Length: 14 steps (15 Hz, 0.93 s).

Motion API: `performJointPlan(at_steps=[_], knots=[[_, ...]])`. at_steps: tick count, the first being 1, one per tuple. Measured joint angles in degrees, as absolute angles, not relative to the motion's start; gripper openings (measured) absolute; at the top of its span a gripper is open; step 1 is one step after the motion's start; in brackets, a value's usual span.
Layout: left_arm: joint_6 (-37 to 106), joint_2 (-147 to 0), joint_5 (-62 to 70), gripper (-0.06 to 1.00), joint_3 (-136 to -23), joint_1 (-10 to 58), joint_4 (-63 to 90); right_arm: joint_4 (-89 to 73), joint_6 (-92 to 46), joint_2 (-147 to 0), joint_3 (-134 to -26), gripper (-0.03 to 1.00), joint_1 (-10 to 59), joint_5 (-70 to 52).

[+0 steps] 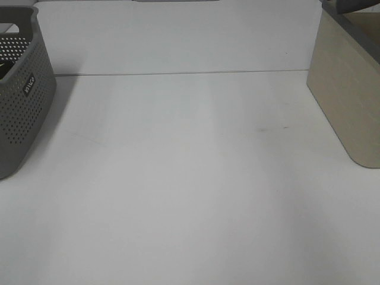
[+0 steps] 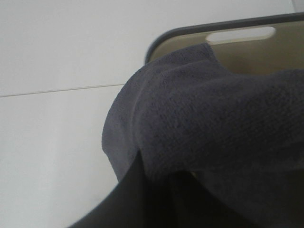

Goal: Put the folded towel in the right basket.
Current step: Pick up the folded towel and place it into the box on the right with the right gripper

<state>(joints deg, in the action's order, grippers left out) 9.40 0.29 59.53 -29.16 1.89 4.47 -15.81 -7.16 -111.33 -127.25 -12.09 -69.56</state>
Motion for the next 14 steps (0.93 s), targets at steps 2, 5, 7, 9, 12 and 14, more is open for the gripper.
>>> performJointPlan(at_steps=[2,5,7,9,12,14], knots=[[9.4,0.3,59.5,0.99,-29.2,1.9,4.5,-14.2,-7.2,-111.3,-127.3,0.05,-15.0,-69.8],[9.4,0.3,59.5,0.99,-29.2,1.9,4.5,-11.5,-6.5,-115.3,-127.3,0.05,-15.4,-69.8],[9.4,0.3,59.5,0.99,-29.2,1.9,4.5,-11.2,-5.3,-117.4,-127.3,0.05,-15.4,-69.8],[9.4,0.3,59.5,0.99,-29.2,1.9,4.5,-10.8,-2.8,-119.7,-127.3,0.07,-15.4,-69.8],[9.4,0.3,59.5,0.99,-29.2,1.9,4.5,-10.7,0.0,-122.0,-127.3,0.37,-15.4,-69.8],[9.4,0.3,59.5,0.99,-29.2,1.9,4.5,-10.7,0.0,-122.2,-127.3,0.64,-15.4,-69.8]])
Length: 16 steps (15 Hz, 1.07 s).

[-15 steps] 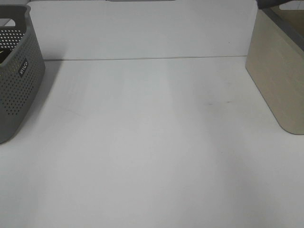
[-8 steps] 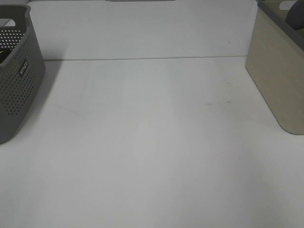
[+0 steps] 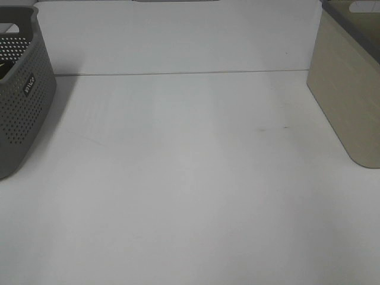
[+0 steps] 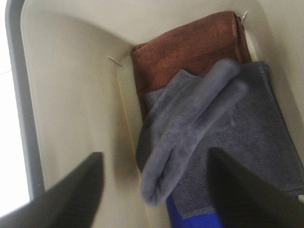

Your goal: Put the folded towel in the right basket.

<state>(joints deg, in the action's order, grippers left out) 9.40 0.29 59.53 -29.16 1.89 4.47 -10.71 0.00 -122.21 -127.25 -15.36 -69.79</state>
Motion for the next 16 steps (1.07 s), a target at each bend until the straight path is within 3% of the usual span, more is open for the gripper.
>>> performJointPlan(at_steps=[3,12,16], knots=[[9.4,0.3,59.5,0.99,-29.2,1.9,4.5,-16.3,0.0,-122.1,-127.3,0.74,-15.2,-69.8],[9.4,0.3,59.5,0.99,-29.2,1.9,4.5,-10.1,-1.7,-116.3,-127.3,0.75,-0.2,-69.8],[9.4,0.3,59.5,0.99,-29.2,1.9,4.5,-8.4,-1.0,-109.7,-124.6,0.75,2.2,-69.8]])
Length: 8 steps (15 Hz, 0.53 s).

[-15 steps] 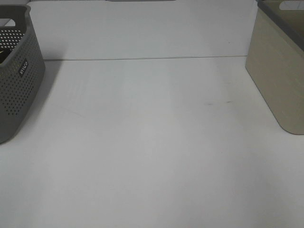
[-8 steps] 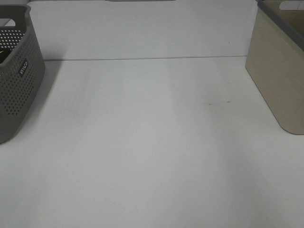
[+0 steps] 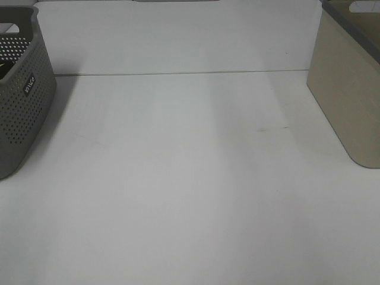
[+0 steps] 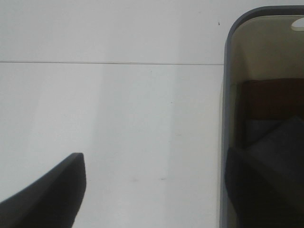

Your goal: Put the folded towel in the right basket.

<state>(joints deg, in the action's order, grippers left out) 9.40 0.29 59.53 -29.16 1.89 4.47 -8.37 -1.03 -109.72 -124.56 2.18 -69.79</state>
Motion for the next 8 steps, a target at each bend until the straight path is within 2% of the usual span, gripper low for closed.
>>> performJointPlan(at_steps=[2,3,5,6,8], knots=[[9.4,0.3,59.5,0.99,-29.2,1.9,4.5,-5.9,-0.6,-103.7,-117.3,0.75,2.2,-69.8],[9.4,0.3,59.5,0.99,-29.2,1.9,4.5,-4.4,-0.5,-97.2,-107.6,0.75,2.2,-69.7],[9.4,0.3,59.5,0.99,-29.2,1.9,4.5,-3.7,-0.3,-89.9,-94.7,0.75,2.2,-69.7],[9.4,0.3,59.5,0.99,-29.2,1.9,4.5,-3.6,0.0,-88.4,-92.0,0.75,2.2,-69.7],[9.4,0.3,59.5,0.99,-29.2,1.9,4.5,-3.3,0.0,-81.9,-78.9,0.75,2.2,-69.6]])
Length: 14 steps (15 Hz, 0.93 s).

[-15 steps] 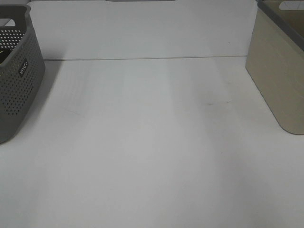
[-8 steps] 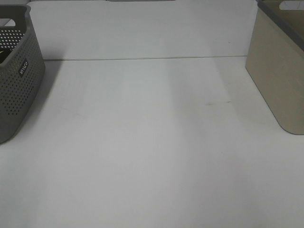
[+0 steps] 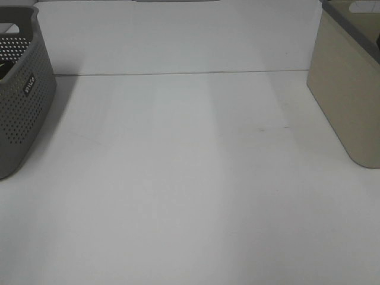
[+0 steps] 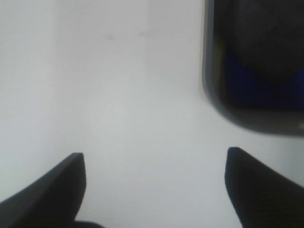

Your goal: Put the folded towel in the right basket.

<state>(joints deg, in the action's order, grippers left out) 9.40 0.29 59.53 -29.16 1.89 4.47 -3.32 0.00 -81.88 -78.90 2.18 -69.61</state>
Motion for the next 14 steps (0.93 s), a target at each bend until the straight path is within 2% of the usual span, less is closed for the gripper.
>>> performJointPlan(at_steps=[4,7,8,11,14], knots=[[9.4,0.3,59.5,0.99,-29.2,1.9,4.5,-3.2,0.0,-67.1,-54.4,0.75,2.2,-66.7],[9.4,0.3,59.5,0.99,-29.2,1.9,4.5,-3.2,0.0,-56.8,-42.7,0.75,2.2,-63.9],[9.4,0.3,59.5,0.99,-29.2,1.9,4.5,-2.9,0.0,-49.1,-36.6,0.75,2.2,-62.6],[9.4,0.3,59.5,0.99,-29.2,1.9,4.5,-2.6,0.0,-36.4,-30.6,0.75,2.2,-59.2],[9.4,0.3,59.5,0.99,-29.2,1.9,4.5,-2.1,0.0,-26.3,-30.5,0.75,2.2,-58.7]])
